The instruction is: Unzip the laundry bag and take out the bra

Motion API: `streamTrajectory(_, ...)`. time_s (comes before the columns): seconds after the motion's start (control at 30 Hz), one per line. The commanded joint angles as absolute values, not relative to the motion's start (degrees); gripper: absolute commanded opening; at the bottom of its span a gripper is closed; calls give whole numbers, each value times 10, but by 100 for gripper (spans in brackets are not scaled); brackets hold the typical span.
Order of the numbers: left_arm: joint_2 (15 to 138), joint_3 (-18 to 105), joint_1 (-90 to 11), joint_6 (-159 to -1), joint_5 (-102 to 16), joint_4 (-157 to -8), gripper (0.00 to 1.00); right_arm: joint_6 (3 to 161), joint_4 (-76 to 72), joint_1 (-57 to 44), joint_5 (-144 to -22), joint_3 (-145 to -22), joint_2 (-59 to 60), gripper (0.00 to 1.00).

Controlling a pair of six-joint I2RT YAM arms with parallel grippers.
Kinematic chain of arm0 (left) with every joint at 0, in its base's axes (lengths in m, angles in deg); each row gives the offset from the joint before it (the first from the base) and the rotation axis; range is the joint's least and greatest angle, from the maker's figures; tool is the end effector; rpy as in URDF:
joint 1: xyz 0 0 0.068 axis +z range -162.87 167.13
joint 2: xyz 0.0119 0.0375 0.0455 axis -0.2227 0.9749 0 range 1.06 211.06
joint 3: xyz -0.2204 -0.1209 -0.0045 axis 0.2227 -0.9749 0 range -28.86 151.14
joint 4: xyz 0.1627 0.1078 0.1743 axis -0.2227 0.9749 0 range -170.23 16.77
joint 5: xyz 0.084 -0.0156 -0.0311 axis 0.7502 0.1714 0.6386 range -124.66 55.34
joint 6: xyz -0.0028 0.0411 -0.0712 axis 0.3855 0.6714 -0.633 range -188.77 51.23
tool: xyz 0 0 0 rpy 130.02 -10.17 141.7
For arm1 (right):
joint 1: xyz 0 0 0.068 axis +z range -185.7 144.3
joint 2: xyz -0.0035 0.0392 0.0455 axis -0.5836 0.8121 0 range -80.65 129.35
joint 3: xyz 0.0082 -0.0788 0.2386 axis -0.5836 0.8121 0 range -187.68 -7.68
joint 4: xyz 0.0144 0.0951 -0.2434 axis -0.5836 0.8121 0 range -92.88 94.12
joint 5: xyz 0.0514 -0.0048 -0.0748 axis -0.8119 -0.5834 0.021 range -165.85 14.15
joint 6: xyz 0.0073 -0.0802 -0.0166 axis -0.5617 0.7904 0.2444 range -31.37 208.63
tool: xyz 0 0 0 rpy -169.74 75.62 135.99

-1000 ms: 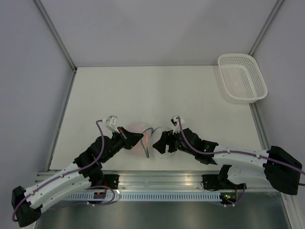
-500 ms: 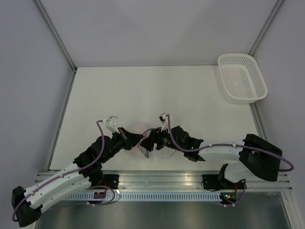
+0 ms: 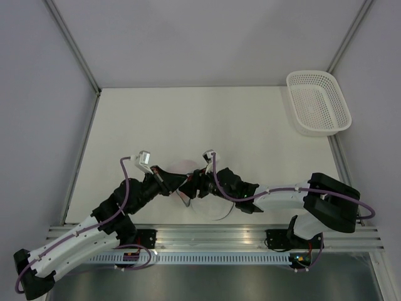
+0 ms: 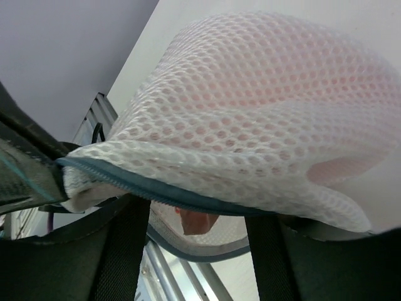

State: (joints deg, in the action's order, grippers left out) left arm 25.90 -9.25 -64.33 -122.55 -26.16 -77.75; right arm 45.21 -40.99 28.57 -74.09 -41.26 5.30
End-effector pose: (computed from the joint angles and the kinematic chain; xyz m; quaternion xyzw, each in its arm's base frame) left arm 0.1290 -0.1448 0.2330 -0.0640 0.7498 -0.4875 0.4427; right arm 0.1501 0.3064 0.1613 -0.1336 0.7779 0.4885 0.3720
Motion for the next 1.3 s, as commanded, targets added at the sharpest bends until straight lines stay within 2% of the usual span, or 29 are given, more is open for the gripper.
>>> streamTrajectory(0.0,245,-57,-645,-1254,-281,-780,2,456,-409,292,-668,-434,36,63)
streamTrajectory(0.13,242,-66,-644,-1278,-283,-784,2,448,-414,304,-601,-432,29,51)
streamTrajectory(0.2,242,-71,-645,-1288,-284,-786,2,441,-429,309,-595,-435,38,49)
streamTrajectory(0.3,240,-80,-644,-1304,-287,-798,2,428,-450,318,-577,-441,57,38)
streamTrajectory(0.33,239,-83,-644,-1309,-287,-799,2,424,-453,319,-574,-441,63,28)
streamTrajectory(0.4,237,-84,-645,-1312,-285,-799,2,425,-456,321,-570,-444,72,18)
streamTrajectory(0.43,235,-85,-645,-1311,-286,-800,2,427,-455,322,-570,-443,72,7)
streamTrajectory(0.5,233,-84,-645,-1310,-284,-795,2,430,-442,323,-563,-435,64,0)
streamTrajectory(0.7,215,-95,-644,-1308,-241,-751,2,458,-359,329,-586,-395,-25,0)
streamTrajectory(0.9,193,-130,-644,-1314,-187,-707,2,494,-234,334,-646,-362,-182,0)
streamTrajectory(1.0,193,-156,-644,-1330,-166,-716,2,522,-170,334,-749,-372,-239,0)
streamTrajectory(1.03,197,-163,-644,-1332,-165,-727,2,529,-144,334,-831,-386,-250,1)
streamTrajectory(1.13,218,-176,-644,-1337,-165,-765,2,533,-133,334,-965,-395,-253,1)
streamTrajectory(1.27,257,-160,-644,-1335,-173,-795,2,549,-112,334,-1020,-382,-248,0)
